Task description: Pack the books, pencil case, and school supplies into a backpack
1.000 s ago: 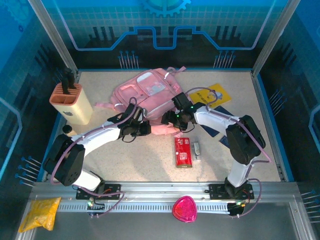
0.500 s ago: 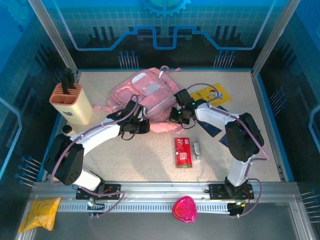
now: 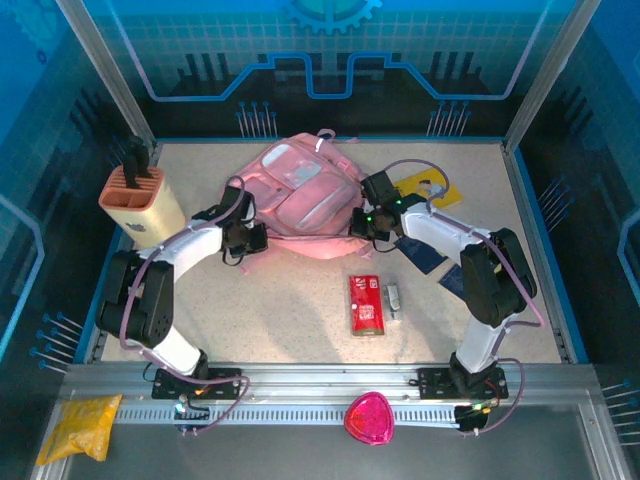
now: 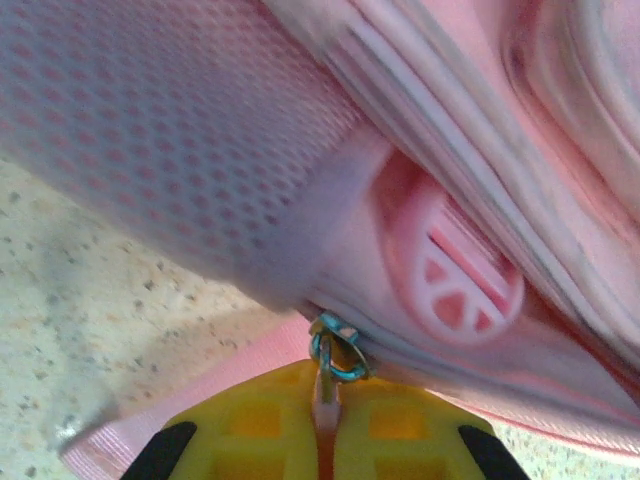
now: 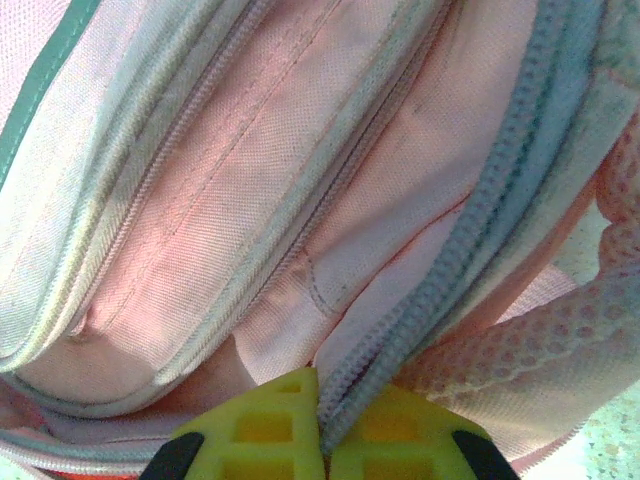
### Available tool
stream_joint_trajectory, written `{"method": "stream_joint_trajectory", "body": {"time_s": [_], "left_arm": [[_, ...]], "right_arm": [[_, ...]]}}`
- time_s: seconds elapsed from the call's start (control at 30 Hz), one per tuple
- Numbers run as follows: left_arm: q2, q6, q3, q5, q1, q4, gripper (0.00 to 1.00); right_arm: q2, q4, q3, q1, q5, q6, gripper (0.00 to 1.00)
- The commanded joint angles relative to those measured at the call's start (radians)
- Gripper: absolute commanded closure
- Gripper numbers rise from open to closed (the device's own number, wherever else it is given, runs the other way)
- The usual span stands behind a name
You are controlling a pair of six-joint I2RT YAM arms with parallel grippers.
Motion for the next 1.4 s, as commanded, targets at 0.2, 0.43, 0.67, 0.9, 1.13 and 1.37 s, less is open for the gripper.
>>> {"method": "stream_joint_trajectory", "body": {"time_s": [0.2, 0.43, 0.67, 0.9, 1.13, 1.37], "left_arm": [[0.105, -0.057, 0.197, -0.104, 0.037, -0.036, 1.00], [0.157, -0.019, 0.325, 0.017, 0.041, -0.088, 0.60], [-0.110, -0.046, 0.161, 0.054, 0.021, -0.106, 0.43], [-0.320, -0.066, 0.079, 0.023, 0.020, -0.126, 0.36], [-0.377, -0.101, 0.033, 0.078, 0.024, -0.101, 0.30], [-0.448, -0.180, -0.031, 0.099, -0.055, -0.027, 0.22]], "right_arm": [[-0.007, 0.014, 0.065, 0.072, -0.029, -0.011, 1.00], [0.038, 0.091, 0.094, 0.112, -0.027, 0.132, 1.00], [0.074, 0.187, 0.107, 0.160, -0.003, 0.271, 1.00], [0.105, 0.336, 0.081, 0.286, 0.060, 0.394, 0.89], [0.004, 0.350, 0.010, 0.356, 0.151, 0.340, 0.51], [-0.232, 0.294, -0.184, 0.339, 0.237, 0.168, 0.23]]}}
